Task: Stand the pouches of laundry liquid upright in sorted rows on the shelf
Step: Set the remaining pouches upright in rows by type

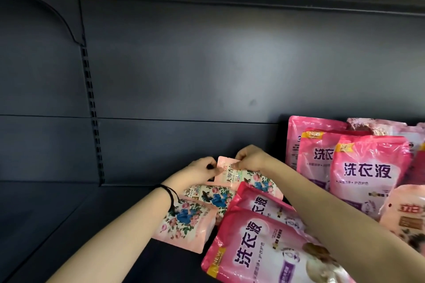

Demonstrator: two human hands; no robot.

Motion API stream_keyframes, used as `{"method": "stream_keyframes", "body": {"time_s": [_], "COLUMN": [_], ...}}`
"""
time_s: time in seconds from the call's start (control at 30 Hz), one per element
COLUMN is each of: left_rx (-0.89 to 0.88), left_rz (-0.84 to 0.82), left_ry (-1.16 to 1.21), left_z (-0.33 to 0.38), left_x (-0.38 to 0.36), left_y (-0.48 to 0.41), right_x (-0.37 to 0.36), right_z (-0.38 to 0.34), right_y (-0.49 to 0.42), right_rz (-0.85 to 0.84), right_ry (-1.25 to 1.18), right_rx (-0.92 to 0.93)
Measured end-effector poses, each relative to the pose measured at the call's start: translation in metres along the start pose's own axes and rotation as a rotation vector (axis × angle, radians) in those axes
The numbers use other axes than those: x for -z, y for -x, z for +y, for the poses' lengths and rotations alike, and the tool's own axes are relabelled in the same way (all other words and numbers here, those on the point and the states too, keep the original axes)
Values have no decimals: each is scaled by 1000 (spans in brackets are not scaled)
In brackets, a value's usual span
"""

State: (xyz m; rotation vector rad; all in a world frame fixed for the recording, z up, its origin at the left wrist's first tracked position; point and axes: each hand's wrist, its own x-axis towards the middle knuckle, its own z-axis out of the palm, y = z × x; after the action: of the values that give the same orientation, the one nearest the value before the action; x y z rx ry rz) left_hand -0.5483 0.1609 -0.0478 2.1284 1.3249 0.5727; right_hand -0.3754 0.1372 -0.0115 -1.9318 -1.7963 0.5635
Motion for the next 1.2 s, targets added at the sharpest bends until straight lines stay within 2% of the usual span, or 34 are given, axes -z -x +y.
{"method": "stream_keyframes", "body": {"time_s": [0.1,0.17,0.27,0.33,0.4,0.47,0.53,0.63,0.73,0.87,1.0,1.1,1.2], "left_rx": [39,21,23,43,45,25,12,10,0,-25,-32,-61,-33], "left_rz": [-72,-75,129,275,318,320,287,259,300,385,483,438,344], "left_ry": [-20,84,293,513,753,794,707,641,573,381,405,375,308], "left_z": [4,5,13,18,21,22,23,24,23,22,30,27,18], "left_x": [1,3,11,15,16,14,8,-3,-11,-16,-19,-24,-28], "left_y": [9,10,12,13,15,17,17,14,6,-1,-4,-3,-1], "right_x": [5,12,19,19,16,13,8,-3,-5,0,2,4,0], "right_z": [0,-2,-7,-8,-6,-3,1,6,7,11,14,18,24], "right_y": [4,5,13,19,22,25,28,30,30,31,29,29,34], "right_rz": [85,151,187,188,190,192,166,95,48,113,159,155,83], "right_ry": [-59,-174,-483,-731,-995,-1189,-1271,-1224,-1180,-1022,-931,-881,-826], "right_rx": [66,130,200,219,241,260,279,262,218,118,161,170,70]}}
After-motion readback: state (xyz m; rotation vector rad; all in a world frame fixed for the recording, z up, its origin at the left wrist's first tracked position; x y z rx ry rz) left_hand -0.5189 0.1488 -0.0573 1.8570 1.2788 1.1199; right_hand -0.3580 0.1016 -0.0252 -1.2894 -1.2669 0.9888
